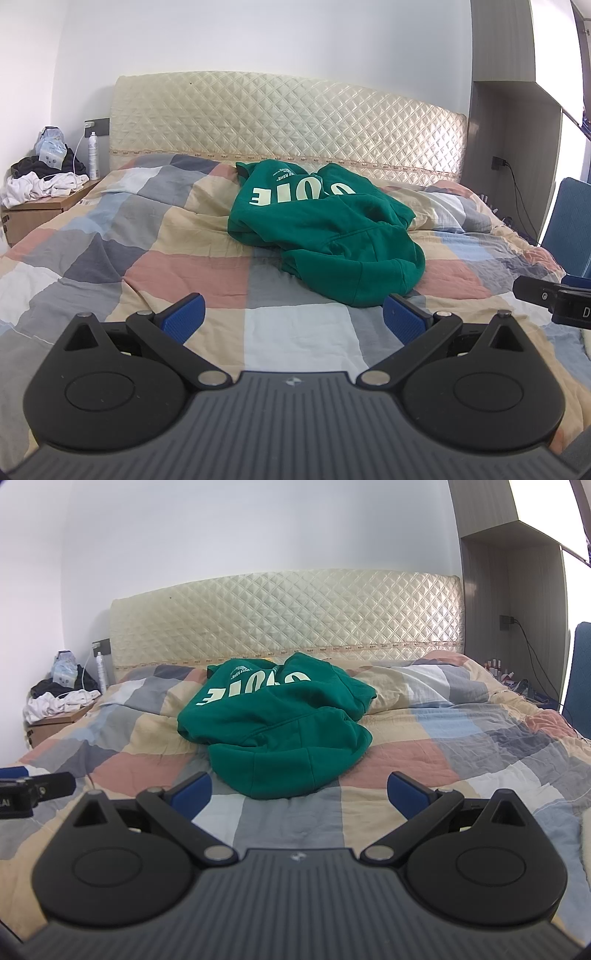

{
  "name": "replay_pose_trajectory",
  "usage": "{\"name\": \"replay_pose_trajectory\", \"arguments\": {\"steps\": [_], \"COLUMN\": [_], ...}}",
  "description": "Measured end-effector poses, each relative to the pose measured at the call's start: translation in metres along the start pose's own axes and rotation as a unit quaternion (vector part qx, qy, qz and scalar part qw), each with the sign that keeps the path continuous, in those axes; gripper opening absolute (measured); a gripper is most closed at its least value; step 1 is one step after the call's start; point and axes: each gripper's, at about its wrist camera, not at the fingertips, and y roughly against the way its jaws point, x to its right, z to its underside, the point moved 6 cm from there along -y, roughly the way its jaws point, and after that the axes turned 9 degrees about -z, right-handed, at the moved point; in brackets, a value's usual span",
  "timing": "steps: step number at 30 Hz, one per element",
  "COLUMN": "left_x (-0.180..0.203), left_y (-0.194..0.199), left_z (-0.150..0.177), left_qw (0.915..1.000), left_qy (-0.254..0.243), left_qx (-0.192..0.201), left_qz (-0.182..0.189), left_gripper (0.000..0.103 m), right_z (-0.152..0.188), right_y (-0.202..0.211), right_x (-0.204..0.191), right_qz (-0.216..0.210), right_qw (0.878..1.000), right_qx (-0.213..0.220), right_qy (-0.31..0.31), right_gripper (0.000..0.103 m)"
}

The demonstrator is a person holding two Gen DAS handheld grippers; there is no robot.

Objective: Fold large clothes

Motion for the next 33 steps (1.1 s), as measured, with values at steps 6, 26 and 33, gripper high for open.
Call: {"name": "replay_pose_trajectory", "arguments": {"steps": [6, 26, 33], "left_x": [0.0002, 0.0006, 0.0003], "left_y": [0.0002, -0.0001, -0.0003], "left_z": [-0.0001, 0.0013, 0.0014], "left_qw": [1.0000, 1.0000, 1.0000], "left_qy": [0.000, 0.000, -0.001], "left_qx": [0.000, -0.001, -0.002], "left_qz": [0.000, 0.000, 0.000], "left_gripper": [0.103, 0.103, 0.103], "right_z": [0.0005, 0.0007, 0.0006], "right_y": [-0.0006, -0.0009, -0.0014], "right_x": [-0.0005, -0.0017, -0.0018], "right_qz": [0.000, 0.001, 0.000], "right_qw": [1.000, 1.000, 1.000], "right_qx": [0.000, -0.002, -0.003], "right_qy": [0.001, 0.001, 0.000], "right_gripper": [0.103, 0.103, 0.103]}}
